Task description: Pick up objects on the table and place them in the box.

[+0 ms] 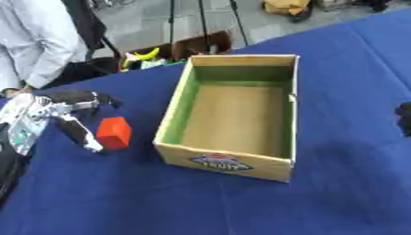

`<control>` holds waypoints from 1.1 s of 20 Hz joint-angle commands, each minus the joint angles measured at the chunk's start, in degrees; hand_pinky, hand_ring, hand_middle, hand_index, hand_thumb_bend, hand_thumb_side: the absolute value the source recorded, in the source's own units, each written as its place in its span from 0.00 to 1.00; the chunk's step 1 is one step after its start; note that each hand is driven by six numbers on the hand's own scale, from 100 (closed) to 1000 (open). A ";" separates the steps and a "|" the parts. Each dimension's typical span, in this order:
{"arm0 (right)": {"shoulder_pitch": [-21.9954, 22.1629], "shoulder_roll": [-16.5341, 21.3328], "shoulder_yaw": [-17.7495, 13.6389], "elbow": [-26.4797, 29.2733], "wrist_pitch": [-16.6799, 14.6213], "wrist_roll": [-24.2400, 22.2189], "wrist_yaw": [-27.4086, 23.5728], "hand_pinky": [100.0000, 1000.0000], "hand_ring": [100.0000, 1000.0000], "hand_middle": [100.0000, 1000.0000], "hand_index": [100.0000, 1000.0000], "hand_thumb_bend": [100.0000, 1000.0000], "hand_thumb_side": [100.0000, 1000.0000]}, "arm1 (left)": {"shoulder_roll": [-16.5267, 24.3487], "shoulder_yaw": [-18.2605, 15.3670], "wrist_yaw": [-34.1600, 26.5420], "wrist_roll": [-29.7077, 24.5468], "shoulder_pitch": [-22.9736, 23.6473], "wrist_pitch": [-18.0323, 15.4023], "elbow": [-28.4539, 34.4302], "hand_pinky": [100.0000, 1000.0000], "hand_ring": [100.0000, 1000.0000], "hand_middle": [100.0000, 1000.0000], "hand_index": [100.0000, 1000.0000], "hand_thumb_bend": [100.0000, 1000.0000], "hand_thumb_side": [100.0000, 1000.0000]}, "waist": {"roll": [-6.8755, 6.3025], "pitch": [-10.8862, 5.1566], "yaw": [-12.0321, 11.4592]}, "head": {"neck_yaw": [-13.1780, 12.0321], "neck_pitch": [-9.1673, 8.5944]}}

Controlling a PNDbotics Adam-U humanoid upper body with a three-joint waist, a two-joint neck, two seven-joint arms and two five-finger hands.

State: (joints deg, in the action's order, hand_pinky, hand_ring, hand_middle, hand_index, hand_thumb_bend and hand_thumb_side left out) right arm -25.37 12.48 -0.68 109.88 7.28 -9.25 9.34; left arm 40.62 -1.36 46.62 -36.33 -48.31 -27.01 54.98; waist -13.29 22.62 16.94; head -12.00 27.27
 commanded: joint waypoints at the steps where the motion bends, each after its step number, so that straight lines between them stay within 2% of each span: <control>1: -1.08 1.02 0.07 0.74 -0.20 -0.21 -0.34 0.84 0.79 0.47 0.68 0.14 0.40 | 1.28 -1.06 -0.17 -3.23 -1.24 -2.92 -0.79 0.28 0.41 0.80 0.97 0.77 0.39 | 0.40 -0.88 0.21 | -0.43 -0.88; 6: -1.37 1.19 -0.03 0.63 -0.32 0.01 -0.42 0.84 0.79 0.47 0.68 0.15 0.40 | 1.33 -1.48 2.11 -1.59 -1.18 -1.68 -2.21 0.24 0.39 0.76 0.94 0.72 0.41 | 0.35 -0.47 0.53 | -0.46 -1.16; 8: -1.37 1.24 -0.04 0.58 -0.34 0.04 -0.44 0.84 0.79 0.47 0.68 0.15 0.40 | 1.14 -1.58 2.56 -0.89 -1.15 -1.68 -2.63 0.22 0.38 0.73 0.91 0.72 0.41 | 0.35 -0.37 0.47 | -0.40 -1.18; 9: -1.37 1.26 -0.05 0.56 -0.35 0.04 -0.43 0.84 0.79 0.47 0.68 0.15 0.40 | 1.02 -1.60 2.55 -0.57 -1.12 -1.79 -2.81 0.20 0.37 0.67 0.88 0.72 0.41 | 0.35 -0.34 0.45 | -0.39 -1.21; 13: -1.34 1.31 -0.21 0.46 -0.37 0.14 -0.39 0.84 0.79 0.47 0.68 0.15 0.39 | 0.84 -1.54 2.01 1.29 -1.13 -2.44 -2.72 0.16 0.36 0.62 0.77 0.71 0.44 | 0.42 -0.27 0.44 | -0.36 -1.17; 20: -0.92 1.33 -0.34 0.29 -0.30 0.10 -0.37 0.84 0.79 0.47 0.68 0.15 0.39 | 1.43 -1.01 3.93 5.01 -0.89 -3.52 -0.36 0.14 0.37 0.55 0.70 0.71 0.47 | 0.69 -0.40 -0.37 | -0.17 -0.73; 22: -0.89 1.28 -0.38 0.30 -0.29 0.08 -0.35 0.84 0.79 0.47 0.68 0.15 0.39 | 1.38 -0.96 4.59 5.98 -0.78 -3.61 -0.05 0.09 0.33 0.49 0.66 0.67 0.49 | 0.74 -0.43 -0.32 | -0.13 -0.81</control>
State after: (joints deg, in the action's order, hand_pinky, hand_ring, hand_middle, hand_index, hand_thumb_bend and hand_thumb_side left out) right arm -25.85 12.90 -0.71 109.79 7.09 -9.08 9.12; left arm 40.31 -2.25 50.64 -30.87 -48.71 -30.39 53.87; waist -13.26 23.29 16.76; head -12.19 26.62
